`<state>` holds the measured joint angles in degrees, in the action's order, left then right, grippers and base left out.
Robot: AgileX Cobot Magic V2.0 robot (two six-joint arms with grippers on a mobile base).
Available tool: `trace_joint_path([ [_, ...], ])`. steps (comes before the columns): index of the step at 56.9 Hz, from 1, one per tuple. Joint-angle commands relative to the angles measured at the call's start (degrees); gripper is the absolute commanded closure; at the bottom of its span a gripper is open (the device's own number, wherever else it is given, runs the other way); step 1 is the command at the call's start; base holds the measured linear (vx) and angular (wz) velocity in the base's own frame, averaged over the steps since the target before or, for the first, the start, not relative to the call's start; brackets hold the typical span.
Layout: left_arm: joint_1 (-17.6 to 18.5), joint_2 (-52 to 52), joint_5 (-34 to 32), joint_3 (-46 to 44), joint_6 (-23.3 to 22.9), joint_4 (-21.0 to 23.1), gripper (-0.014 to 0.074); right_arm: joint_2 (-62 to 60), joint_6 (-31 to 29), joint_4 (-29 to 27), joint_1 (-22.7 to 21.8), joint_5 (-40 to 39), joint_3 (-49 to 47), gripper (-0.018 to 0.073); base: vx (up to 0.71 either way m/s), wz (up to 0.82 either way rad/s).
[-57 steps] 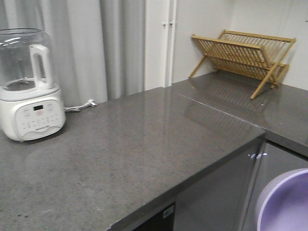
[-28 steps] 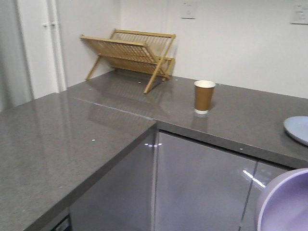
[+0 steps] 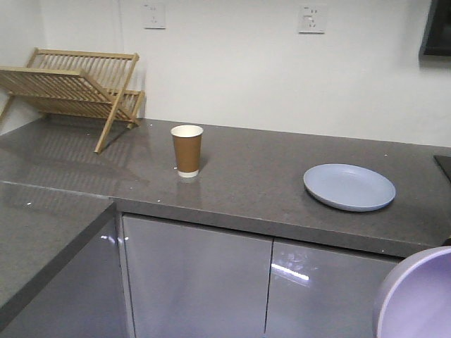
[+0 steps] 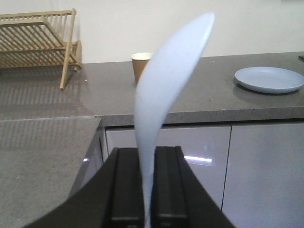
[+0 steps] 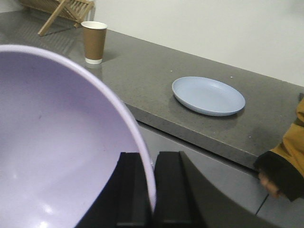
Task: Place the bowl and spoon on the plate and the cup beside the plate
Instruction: 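Drive the base to the counter with the paper cup and blue plate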
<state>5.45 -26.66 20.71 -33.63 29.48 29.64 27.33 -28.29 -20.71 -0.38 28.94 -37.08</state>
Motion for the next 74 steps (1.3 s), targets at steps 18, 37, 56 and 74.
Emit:
trace_joint_path([
  [18,0.1,-0.4,-4.3,-1.5,0.0,1.4,0.0596,0.3,0.0,-0.6,0.0,-4.9,-1.8,0.0568,0.28,-0.25],
  [37,0.1,-0.4,-4.3,-1.5,0.0,1.4,0.0596,0.3,0.0,-0.6,0.0,-4.9,-1.8,0.0568,0.36,-0.07],
  [56,0.1,-0.4,-4.3,-1.5,0.0,1.4,0.0596,0.3,0.0,-0.6,0.0,-4.9,-1.8,0.0568,0.37,-0.09],
  [74,0.1,-0.3,-4.3,-1.5,0.0,1.4,0.0596,0.3,0.0,-0.6,0.0,-4.9,-1.8,0.0568,0.32,-0.17],
])
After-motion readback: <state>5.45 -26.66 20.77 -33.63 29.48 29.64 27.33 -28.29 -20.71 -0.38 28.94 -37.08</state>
